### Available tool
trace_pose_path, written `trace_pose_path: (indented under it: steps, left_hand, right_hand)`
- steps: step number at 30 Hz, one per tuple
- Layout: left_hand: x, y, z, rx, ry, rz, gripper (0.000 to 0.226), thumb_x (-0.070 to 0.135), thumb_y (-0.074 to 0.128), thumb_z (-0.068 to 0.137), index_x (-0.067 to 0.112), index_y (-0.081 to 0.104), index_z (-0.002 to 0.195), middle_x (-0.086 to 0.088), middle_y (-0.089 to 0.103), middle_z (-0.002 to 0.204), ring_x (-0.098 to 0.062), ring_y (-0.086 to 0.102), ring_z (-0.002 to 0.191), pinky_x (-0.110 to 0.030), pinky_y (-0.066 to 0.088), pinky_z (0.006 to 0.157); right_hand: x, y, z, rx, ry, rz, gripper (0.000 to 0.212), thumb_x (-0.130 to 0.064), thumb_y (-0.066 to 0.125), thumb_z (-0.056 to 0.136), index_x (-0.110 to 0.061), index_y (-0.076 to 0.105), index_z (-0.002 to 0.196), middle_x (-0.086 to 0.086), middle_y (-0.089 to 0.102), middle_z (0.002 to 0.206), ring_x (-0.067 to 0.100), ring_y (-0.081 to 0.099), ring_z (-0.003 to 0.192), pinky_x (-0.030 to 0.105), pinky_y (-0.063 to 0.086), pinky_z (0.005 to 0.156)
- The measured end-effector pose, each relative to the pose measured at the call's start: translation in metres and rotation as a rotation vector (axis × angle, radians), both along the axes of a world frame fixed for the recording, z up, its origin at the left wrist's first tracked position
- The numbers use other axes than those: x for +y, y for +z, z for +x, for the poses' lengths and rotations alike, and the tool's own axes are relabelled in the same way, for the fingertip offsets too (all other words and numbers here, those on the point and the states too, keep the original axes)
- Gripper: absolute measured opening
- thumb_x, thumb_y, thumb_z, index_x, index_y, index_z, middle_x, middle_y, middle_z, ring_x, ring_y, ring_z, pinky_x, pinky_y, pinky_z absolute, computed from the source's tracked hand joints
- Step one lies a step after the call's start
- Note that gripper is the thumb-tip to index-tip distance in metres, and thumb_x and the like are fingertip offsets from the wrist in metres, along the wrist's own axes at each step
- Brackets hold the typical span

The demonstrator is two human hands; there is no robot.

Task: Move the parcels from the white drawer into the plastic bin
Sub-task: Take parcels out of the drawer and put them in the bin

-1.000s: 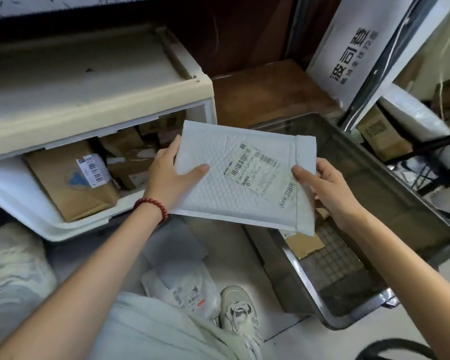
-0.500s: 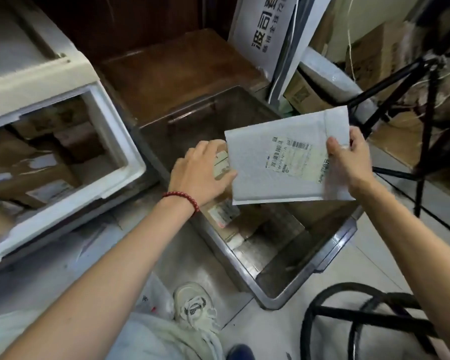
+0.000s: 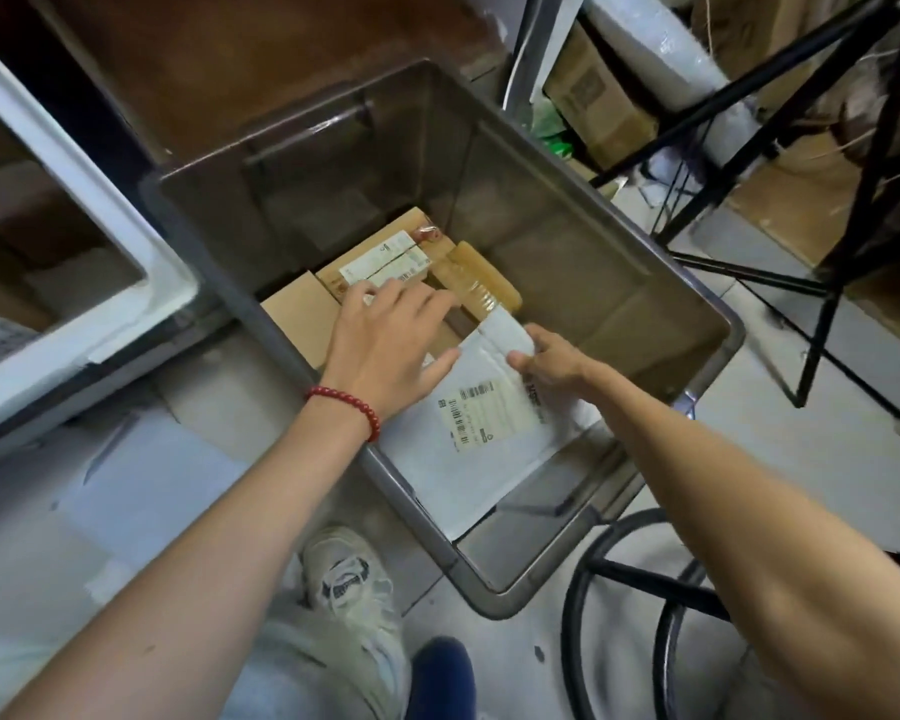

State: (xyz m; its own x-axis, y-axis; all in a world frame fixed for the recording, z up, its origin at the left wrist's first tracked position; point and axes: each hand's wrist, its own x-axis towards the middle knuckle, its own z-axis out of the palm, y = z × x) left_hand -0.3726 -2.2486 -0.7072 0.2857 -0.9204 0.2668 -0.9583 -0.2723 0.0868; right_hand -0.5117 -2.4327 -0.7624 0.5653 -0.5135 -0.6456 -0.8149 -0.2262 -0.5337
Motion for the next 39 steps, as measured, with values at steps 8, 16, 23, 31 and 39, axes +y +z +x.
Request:
trace_pose_path:
  steps: [8,16,23,31,39]
  left_hand:
    - [0.007,0.008,-0.003,0.031,0.153,-0.186,0.037,0.048,0.053,0.084,0.023,0.064,0.11,0.005,0.067,0.102,-0.017,0.059,0.095,-0.035,0.039,0.079]
    - [0.08,0.016,0.04,0.169,0.502,-0.279,0.036,0.046,0.053,0.088,0.025,0.057,0.116,0.001,0.063,0.113,-0.023,0.052,0.109,-0.039,0.039,0.086]
    - [0.18,-0.013,0.074,0.25,0.881,-0.218,0.034,0.038,0.059,0.086,0.019,0.058,0.115,-0.003,0.063,0.113,-0.031,0.052,0.11,-0.042,0.04,0.086]
    - [0.281,-0.083,0.069,0.528,1.194,0.248,0.07,0.054,0.065,0.078,0.019,0.043,0.135,-0.01,0.048,0.135,-0.033,0.044,0.123,-0.046,0.041,0.093]
    - [0.305,-0.133,0.082,0.853,1.158,0.396,0.092,0.054,0.068,0.077,0.024,0.019,0.148,-0.005,0.023,0.151,-0.031,0.038,0.13,-0.046,0.038,0.102]
  right_hand:
    - [0.019,-0.026,0.006,0.372,0.058,-0.191,0.09,-0.055,0.045,0.093,-0.014,-0.008,0.154,0.01,0.008,0.161,0.031,0.019,0.146,0.053,0.019,0.116]
    - [0.049,0.058,0.043,-0.215,0.058,-0.649,0.068,-0.065,0.044,0.089,-0.02,0.043,0.141,0.004,0.047,0.143,0.024,0.046,0.128,0.042,0.038,0.105]
    - [0.163,0.132,0.144,-0.711,0.269,-0.578,0.049,-0.055,0.049,0.092,-0.023,0.054,0.13,-0.005,0.057,0.131,0.012,0.048,0.122,0.029,0.04,0.099]
    - [0.294,0.042,0.18,-0.401,0.595,-0.254,0.046,-0.039,0.058,0.092,-0.014,0.05,0.13,0.006,0.052,0.131,0.022,0.045,0.124,0.035,0.043,0.094]
    - [0.306,-0.091,0.182,0.125,0.436,-0.086,0.071,-0.042,0.065,0.087,-0.005,0.037,0.141,0.016,0.041,0.143,0.032,0.043,0.13,0.039,0.04,0.105]
